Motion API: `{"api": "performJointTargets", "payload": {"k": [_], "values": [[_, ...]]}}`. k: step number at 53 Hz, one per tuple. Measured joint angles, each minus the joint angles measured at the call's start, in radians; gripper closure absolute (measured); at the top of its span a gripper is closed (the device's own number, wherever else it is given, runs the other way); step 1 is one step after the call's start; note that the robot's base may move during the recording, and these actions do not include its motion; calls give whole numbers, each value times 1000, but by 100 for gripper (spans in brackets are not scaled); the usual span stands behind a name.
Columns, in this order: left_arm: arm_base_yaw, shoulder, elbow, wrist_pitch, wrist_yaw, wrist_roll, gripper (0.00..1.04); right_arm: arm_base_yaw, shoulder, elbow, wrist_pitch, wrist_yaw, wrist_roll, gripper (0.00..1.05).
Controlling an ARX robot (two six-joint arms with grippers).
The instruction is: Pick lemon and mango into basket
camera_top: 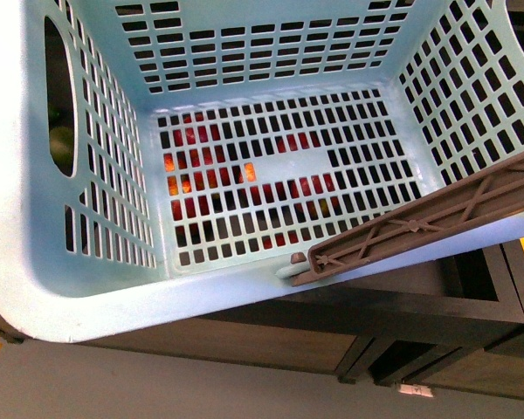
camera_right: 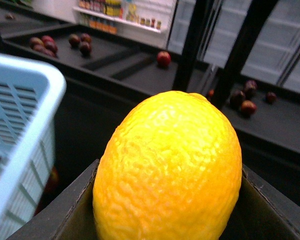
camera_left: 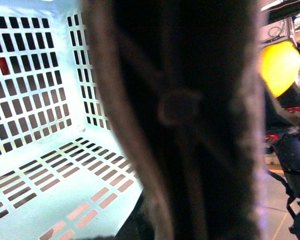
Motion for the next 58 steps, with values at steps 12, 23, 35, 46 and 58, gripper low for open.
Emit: {"api": "performJointTargets", "payload": {"k": [12, 23, 35, 46, 58], "values": [[0, 0, 0, 0, 0, 0, 101, 250, -98, -14, 63, 112, 124, 39], [0, 0, 0, 0, 0, 0, 101, 437, -3, -29, 70, 221, 103, 39], [0, 0, 0, 0, 0, 0, 101, 508, 47, -34, 83, 270, 90, 25], [0, 0, 0, 0, 0, 0, 101, 500, -25, -74, 85, 335, 110, 9], [0, 0, -4, 0, -5, -4, 101, 429, -236, -170, 27, 480, 199, 9]]}}
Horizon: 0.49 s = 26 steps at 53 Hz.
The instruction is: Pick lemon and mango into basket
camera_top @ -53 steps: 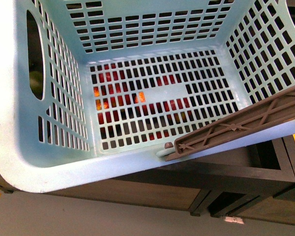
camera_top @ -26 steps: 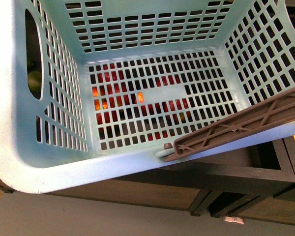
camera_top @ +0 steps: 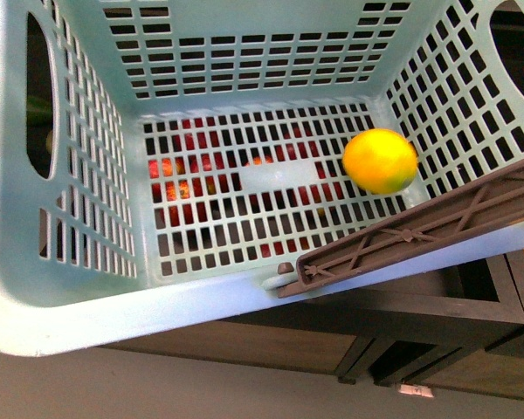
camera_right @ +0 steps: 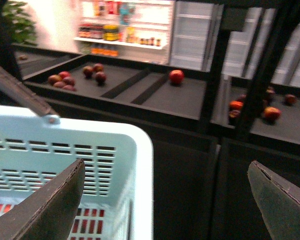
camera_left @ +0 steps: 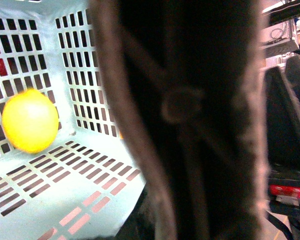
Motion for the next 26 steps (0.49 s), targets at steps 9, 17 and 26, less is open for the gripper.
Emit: {"api": "performJointTargets", "payload": {"k": [9, 17, 26], "values": [[1, 0, 0, 0, 2, 2, 101, -40, -148, -39, -86, 144, 53, 12], [-3, 0, 0, 0, 13, 0, 101, 1, -237, -153, -166, 219, 61, 43], [-3, 0, 0, 0, 3, 0, 101, 2, -314, -243, -148, 223, 61, 67]]}}
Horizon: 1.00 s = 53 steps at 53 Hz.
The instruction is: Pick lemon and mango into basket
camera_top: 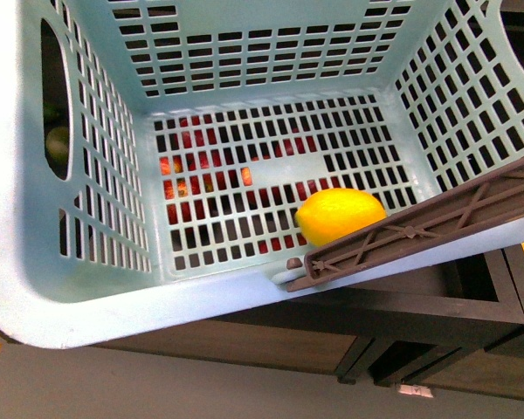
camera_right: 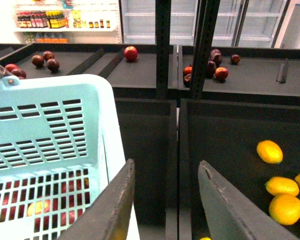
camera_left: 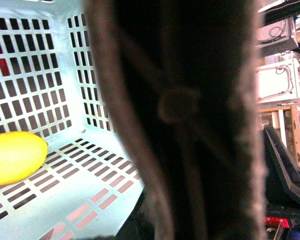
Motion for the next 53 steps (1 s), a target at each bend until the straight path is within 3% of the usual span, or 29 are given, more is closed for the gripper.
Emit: {"api": "performJointTargets", "payload": {"k": [11, 22, 53], "values": [[0, 0, 0, 0, -1, 0, 101, 0, -100, -100, -2, 0, 2, 103], [0, 0, 0, 0, 3, 0, 101, 1, -224, -180, -47, 0, 3, 103], [1, 0, 0, 0, 1, 0, 101, 1, -245, -191, -52, 0, 3, 17]]}}
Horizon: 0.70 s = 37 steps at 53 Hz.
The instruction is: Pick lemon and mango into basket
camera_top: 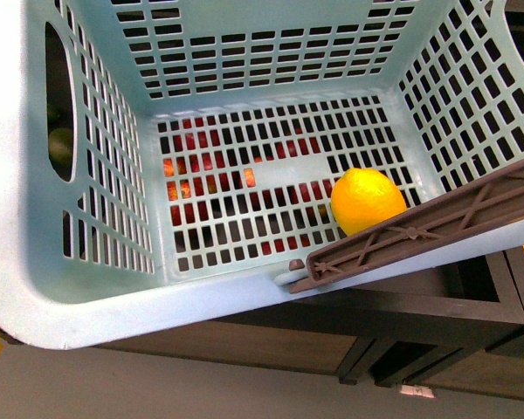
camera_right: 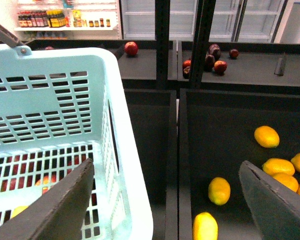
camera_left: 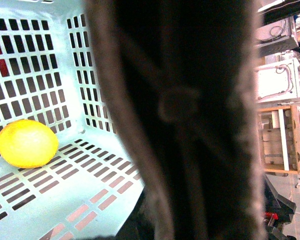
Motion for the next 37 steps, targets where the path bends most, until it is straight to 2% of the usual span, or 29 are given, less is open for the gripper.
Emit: {"api": "performJointTargets", "payload": {"k": [2, 4, 13, 37], "values": [[0, 0, 0, 0, 0, -1, 101, 0, -2, 0, 0, 0, 0, 9], [0, 0, 0, 0, 0, 0, 101, 0, -2, 0, 0, 3, 2, 7], [-12, 0, 0, 0, 24, -10, 101, 0, -2, 0, -1, 6, 3, 9], [1, -4, -1, 2, -7, 2, 101, 2, -3, -2, -2, 3, 3, 9]]}}
